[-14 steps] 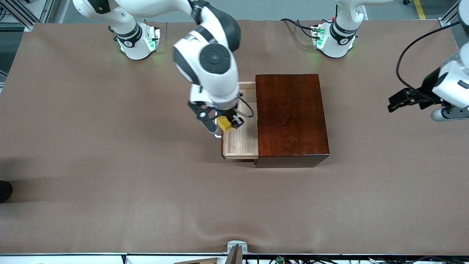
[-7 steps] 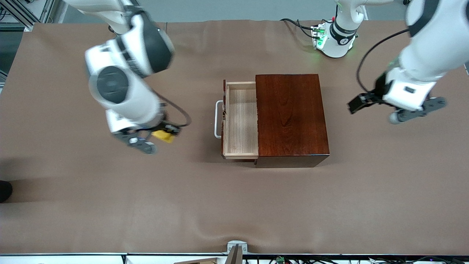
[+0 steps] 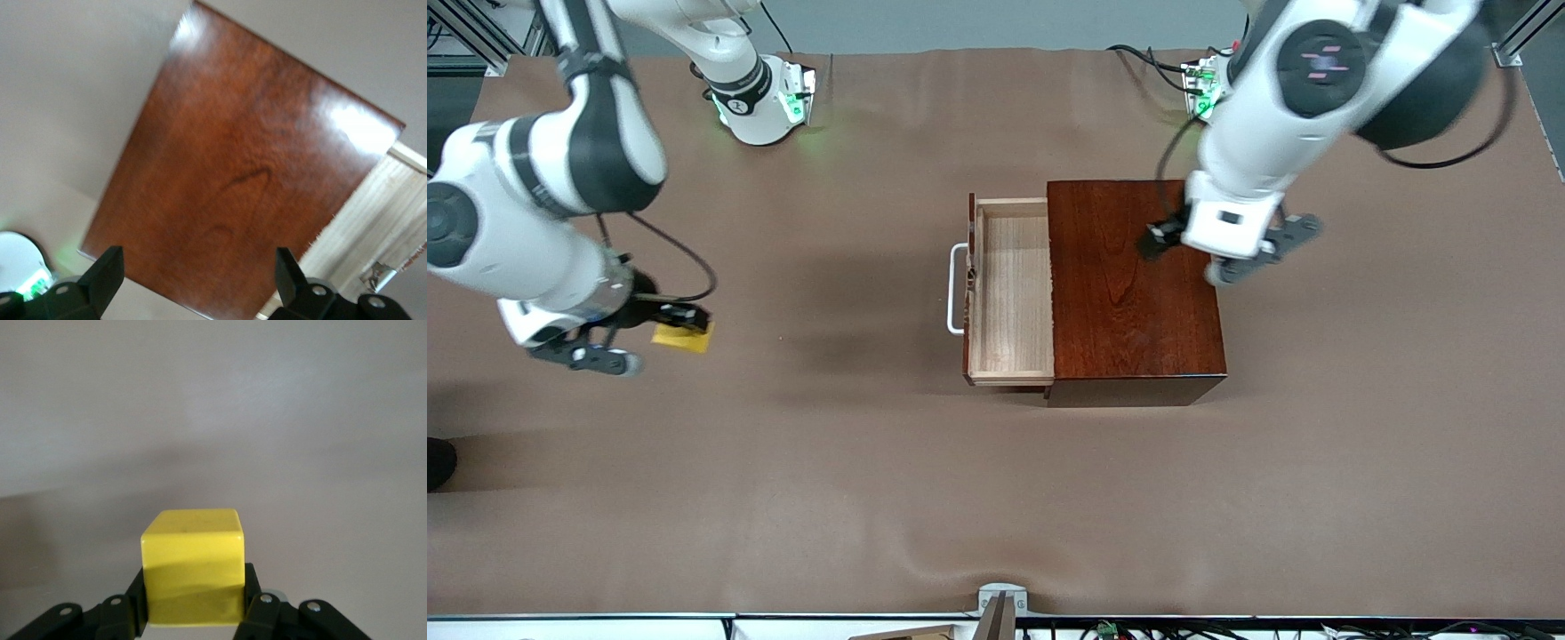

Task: Open drawer, take yellow block, close drawer
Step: 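Lift the cube out with the right gripper while the left gripper returns, then set the cube on the table with the right gripper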

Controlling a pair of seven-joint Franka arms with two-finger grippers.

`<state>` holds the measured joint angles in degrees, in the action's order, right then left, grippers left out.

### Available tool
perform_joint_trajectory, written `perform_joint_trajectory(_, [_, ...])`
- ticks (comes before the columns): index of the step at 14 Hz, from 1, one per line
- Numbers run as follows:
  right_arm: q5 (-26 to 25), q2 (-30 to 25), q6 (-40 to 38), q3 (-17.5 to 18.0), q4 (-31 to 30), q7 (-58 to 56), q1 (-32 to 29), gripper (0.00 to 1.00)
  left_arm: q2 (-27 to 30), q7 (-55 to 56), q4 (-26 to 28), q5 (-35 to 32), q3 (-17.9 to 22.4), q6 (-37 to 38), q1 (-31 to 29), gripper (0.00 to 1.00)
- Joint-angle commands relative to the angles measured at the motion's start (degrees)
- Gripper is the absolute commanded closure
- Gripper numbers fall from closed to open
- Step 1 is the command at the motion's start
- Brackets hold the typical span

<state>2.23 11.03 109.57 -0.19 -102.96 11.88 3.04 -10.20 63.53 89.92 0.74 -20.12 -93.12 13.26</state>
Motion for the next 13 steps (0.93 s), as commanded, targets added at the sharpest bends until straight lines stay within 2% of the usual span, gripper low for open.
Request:
perform_joint_trajectory(1, [0.59,-1.89,9.39,1.25,-8.64,-10.61,-7.84,0.86,-4.55,8.95,-5.44,-1.27,-0.01,0.93,3.86,0.0])
perform_joint_trajectory(3, [0.59,0.38,15.47,1.25,-11.64,-16.25,-12.33,0.86,-7.8,14.67,-8.43,-1.27,0.08,0.75,6.59,0.0])
perform_joint_trajectory(7, [0.59,7.94,22.17,1.16,-11.48,-25.31,-18.05,0.86,-12.2,23.73,-11.08,-3.72,0.34,-0.91,11.78,0.0])
perform_joint_trajectory(13, [-0.38,15.42,26.92,1.07,-11.21,-25.77,-19.82,0.84,-15.98,36.55,-11.52,-3.73,0.69,-8.46,16.97,0.0])
